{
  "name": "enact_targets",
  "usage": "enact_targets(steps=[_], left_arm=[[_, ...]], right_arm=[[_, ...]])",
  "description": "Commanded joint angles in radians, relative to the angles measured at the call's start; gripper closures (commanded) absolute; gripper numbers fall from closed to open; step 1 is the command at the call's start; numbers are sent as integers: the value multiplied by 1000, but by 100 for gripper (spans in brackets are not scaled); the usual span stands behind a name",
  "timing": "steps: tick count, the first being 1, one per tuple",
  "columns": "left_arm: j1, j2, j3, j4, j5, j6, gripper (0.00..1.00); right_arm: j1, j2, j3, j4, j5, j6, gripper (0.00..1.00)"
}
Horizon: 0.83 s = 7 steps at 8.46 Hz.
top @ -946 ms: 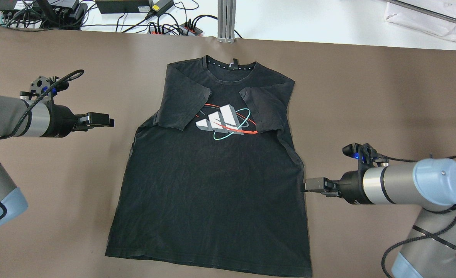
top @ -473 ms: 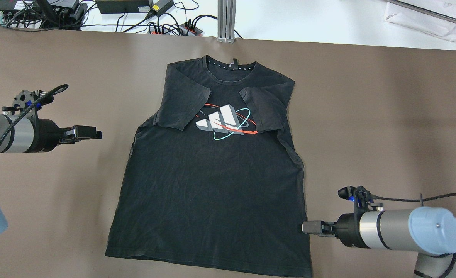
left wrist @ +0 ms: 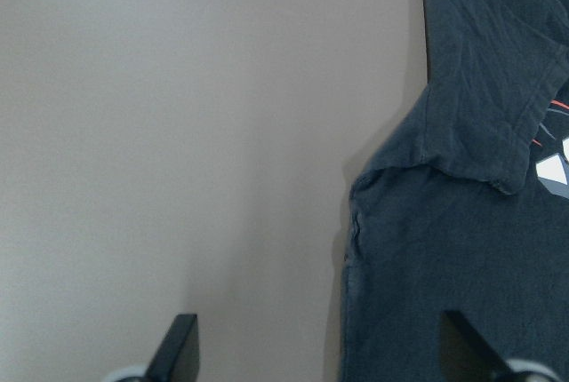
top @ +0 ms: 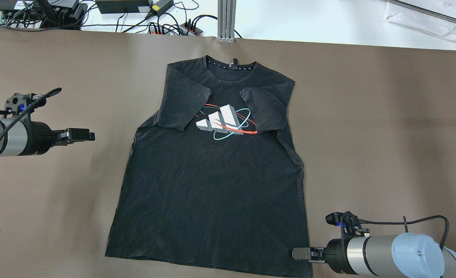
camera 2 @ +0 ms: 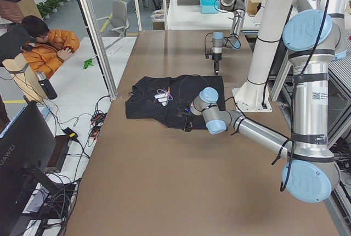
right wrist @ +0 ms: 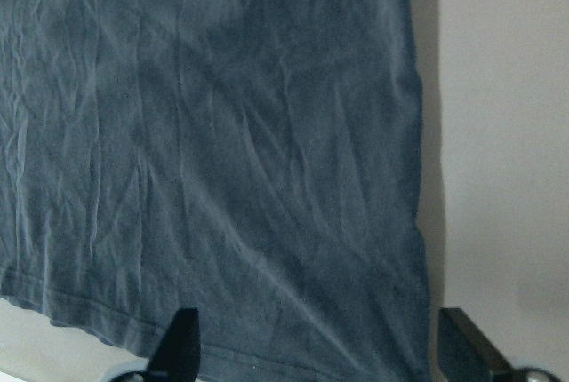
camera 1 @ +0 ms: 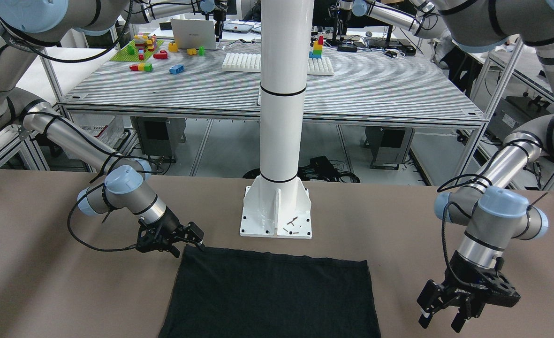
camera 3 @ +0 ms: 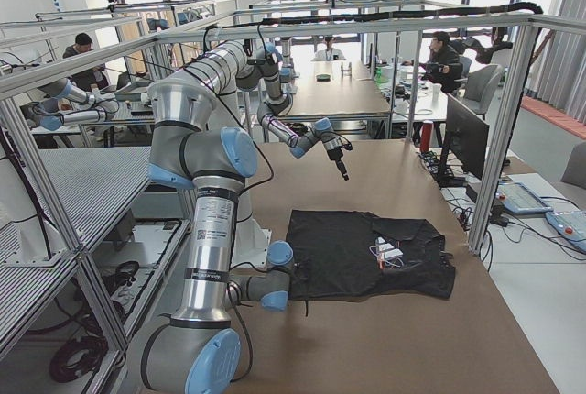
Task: Fold clothes
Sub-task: 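Grasp the hem corners nearest the robot with both grippers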
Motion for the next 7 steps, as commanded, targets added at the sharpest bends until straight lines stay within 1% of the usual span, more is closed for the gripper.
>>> enact_targets(steps=[1, 3, 4, 6, 7], left_arm=[[0, 4, -2, 0, 3, -1, 5], [0, 5, 0, 1, 18, -1, 5], [0, 5, 1, 0, 18, -1, 5], [-1, 5, 1, 0, 20, -1, 5], [-1, 5, 0, 0, 20, -1, 5]], right_arm=[[-23, -12, -17, 0, -9, 1, 6], [-43, -4, -40, 0, -10, 1, 6], [-46, -1, -40, -1, -23, 1, 15], [-54, -1, -40, -6, -26, 1, 54], [-54, 0, -40, -6, -27, -1, 84]])
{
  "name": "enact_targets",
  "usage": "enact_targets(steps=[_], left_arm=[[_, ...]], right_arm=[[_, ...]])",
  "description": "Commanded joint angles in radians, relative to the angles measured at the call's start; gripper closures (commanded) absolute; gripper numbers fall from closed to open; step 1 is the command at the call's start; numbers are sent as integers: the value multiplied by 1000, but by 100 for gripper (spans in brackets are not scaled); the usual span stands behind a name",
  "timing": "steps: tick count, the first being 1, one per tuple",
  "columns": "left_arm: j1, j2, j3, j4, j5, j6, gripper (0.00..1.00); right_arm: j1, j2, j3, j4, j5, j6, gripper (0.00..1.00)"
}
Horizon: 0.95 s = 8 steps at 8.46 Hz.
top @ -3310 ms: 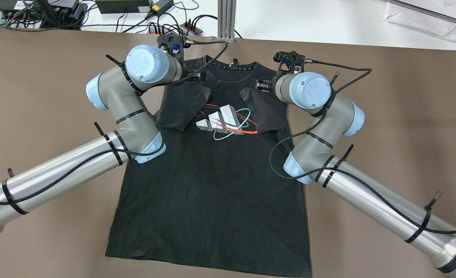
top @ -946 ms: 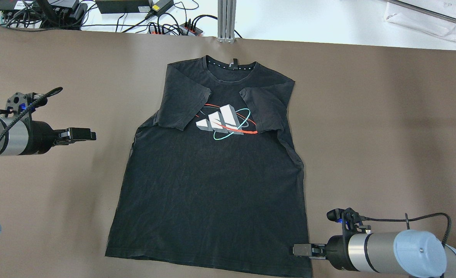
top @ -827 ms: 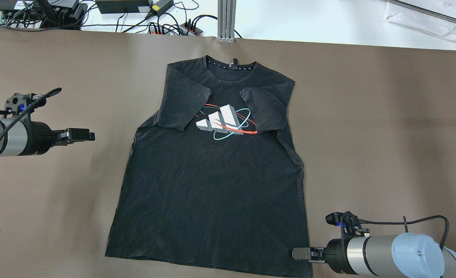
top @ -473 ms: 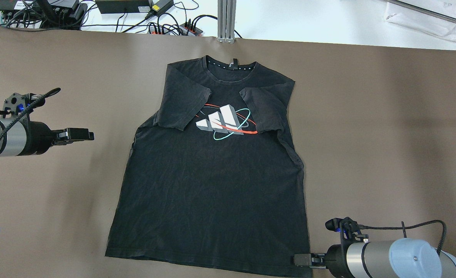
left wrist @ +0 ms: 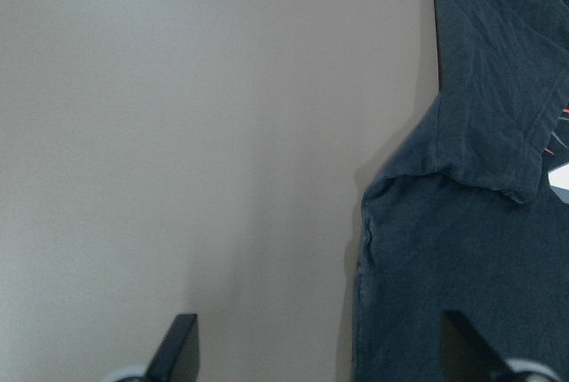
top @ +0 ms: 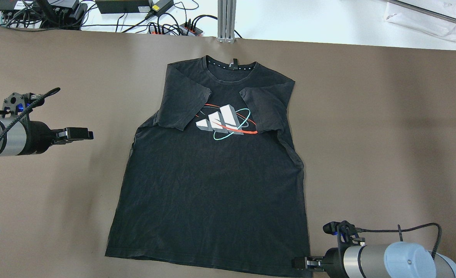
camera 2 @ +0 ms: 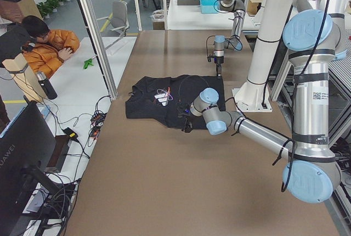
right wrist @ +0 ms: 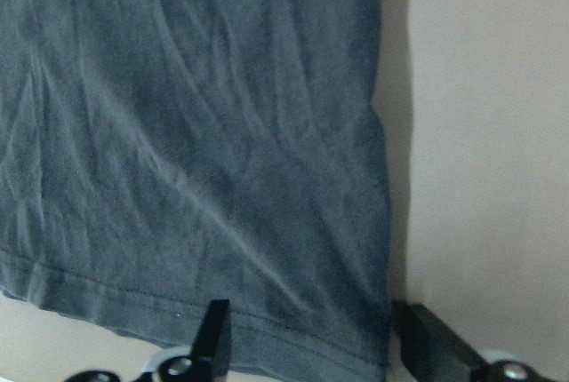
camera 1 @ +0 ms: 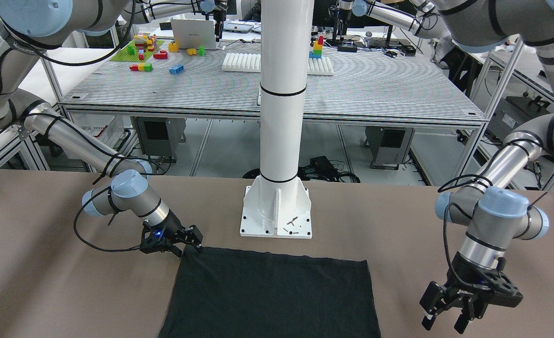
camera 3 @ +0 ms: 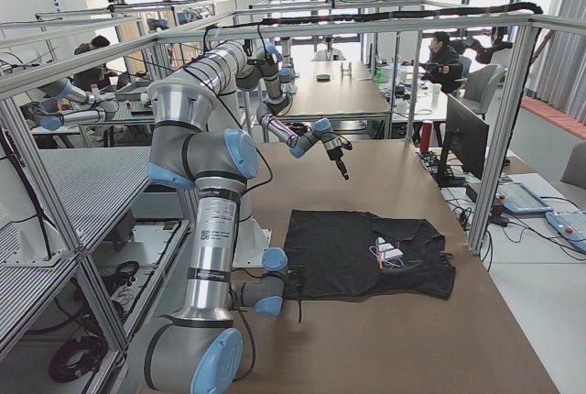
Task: Fold clothes
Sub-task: 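Grasp the hem corners nearest the robot with both grippers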
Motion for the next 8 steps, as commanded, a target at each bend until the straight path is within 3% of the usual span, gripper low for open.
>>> enact_targets(steps=[1, 4, 5, 8], left_arm=[[0, 0, -1, -1, 1, 0, 5], [19, 12, -22, -4, -5, -3, 5], [75, 43, -62, -8, 14, -36, 5], [337, 115, -176, -5, 233, -179, 5]], right_arm=[[-5, 1, 4, -1, -5, 0, 100], [-2, 20, 7, 0, -5, -15, 100], [3, 25, 10, 5, -4, -15, 100], [29, 27, 7, 8, 4, -17, 100]])
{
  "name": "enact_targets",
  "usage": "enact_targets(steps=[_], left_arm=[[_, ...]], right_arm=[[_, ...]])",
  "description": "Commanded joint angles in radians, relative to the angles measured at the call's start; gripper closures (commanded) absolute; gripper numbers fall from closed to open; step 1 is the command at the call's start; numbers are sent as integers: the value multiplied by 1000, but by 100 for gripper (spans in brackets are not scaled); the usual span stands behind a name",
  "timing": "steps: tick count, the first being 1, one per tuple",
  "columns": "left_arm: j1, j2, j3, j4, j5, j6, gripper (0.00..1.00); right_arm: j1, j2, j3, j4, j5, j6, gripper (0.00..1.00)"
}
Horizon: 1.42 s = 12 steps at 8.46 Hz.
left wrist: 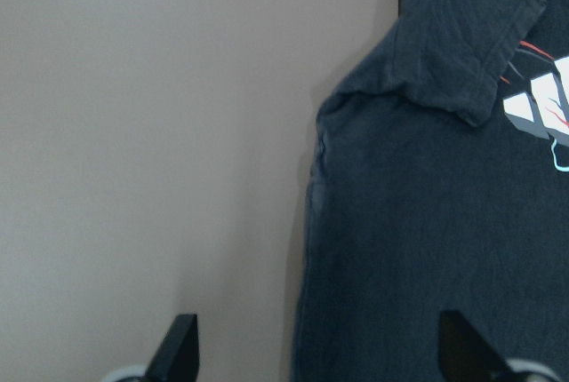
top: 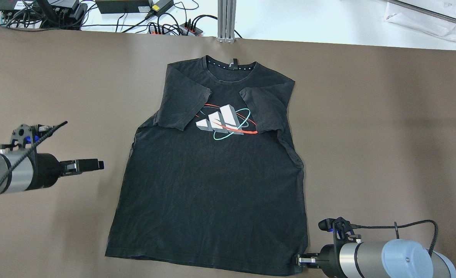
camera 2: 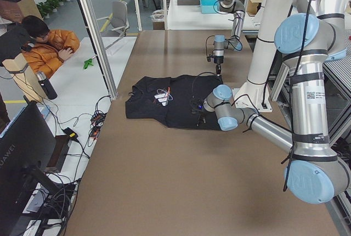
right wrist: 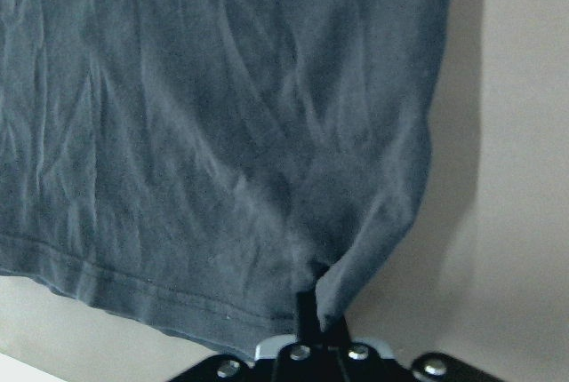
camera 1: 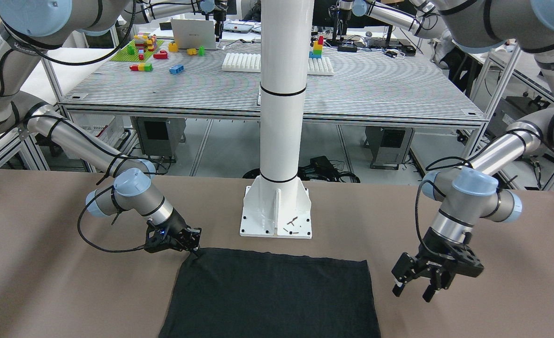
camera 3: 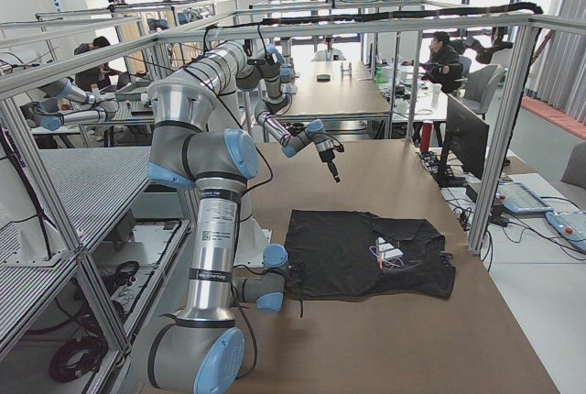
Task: Fold clothes
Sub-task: 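Grasp the hem corners nearest the robot with both grippers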
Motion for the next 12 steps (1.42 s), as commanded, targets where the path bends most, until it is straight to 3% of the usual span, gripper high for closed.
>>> enact_targets(steps=[1, 5, 8, 10, 12], left_arm=[[236, 38, -52, -1, 207, -119, 5], [456, 74, -48, -18, 397, -219, 5], [488, 72, -8, -21, 422, -225, 5], [491, 71, 78, -135, 427, -221, 6], [522, 72, 98, -162, 462, -224, 6]], right_arm=[[34, 4, -1, 4, 13, -17, 100], [65, 14, 33, 5, 36, -37, 100], [68, 14, 36, 5, 36, -37, 100], [68, 14, 36, 5, 36, -37, 100], [67, 14, 37, 5, 34, -37, 100]])
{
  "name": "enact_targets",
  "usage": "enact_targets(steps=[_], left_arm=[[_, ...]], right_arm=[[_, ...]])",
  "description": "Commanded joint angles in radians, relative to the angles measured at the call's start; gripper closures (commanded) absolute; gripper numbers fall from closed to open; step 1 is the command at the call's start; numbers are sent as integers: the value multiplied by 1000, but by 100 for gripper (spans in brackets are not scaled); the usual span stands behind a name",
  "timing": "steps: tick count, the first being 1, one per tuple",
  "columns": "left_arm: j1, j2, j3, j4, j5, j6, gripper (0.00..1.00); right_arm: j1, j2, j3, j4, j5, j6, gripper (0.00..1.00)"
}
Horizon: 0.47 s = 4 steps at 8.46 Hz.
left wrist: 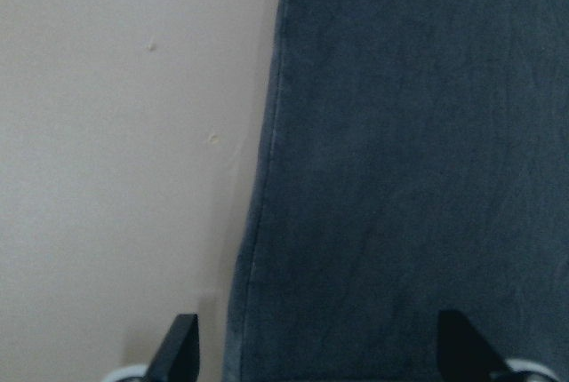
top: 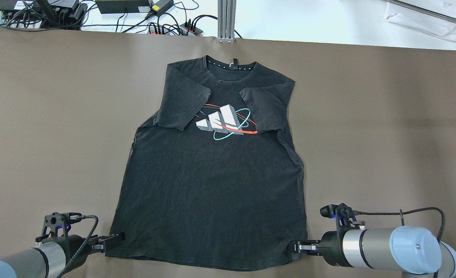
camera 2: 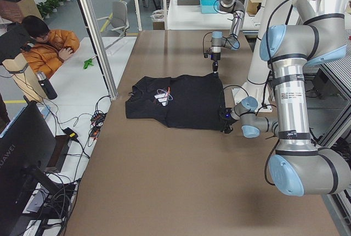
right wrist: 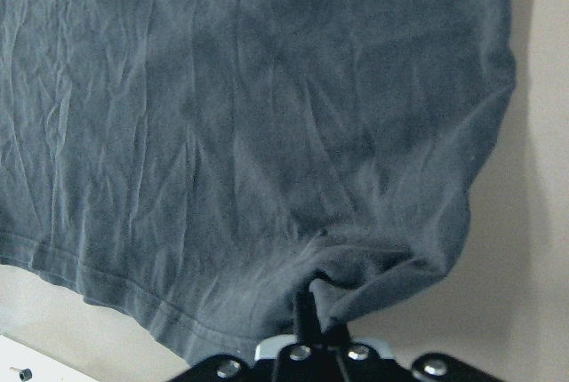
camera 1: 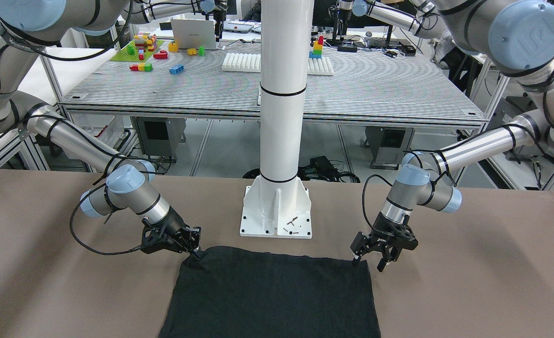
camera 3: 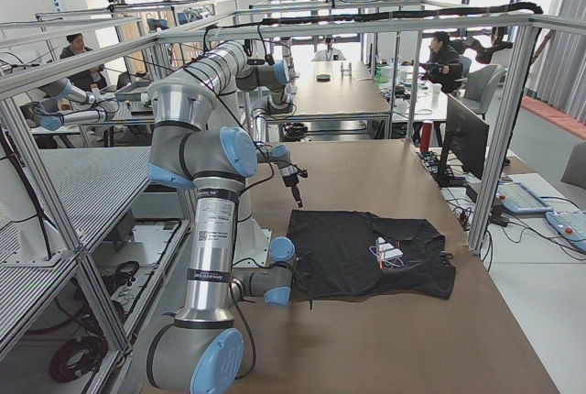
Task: Fold clothes
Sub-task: 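Grasp the hem corners nearest the robot with both grippers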
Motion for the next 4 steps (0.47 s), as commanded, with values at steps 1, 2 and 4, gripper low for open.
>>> enact_targets(steps=[1, 2, 4], left_arm=[[62, -2, 31, -38, 67, -7, 6], [78, -2, 31, -38, 78, -7, 6], [81, 1, 32, -38, 78, -7, 18]], right_arm=[[-1, 0, 2, 0, -1, 0, 100], [-1, 0, 2, 0, -1, 0, 100], [1, 8, 2, 0, -1, 0, 100]])
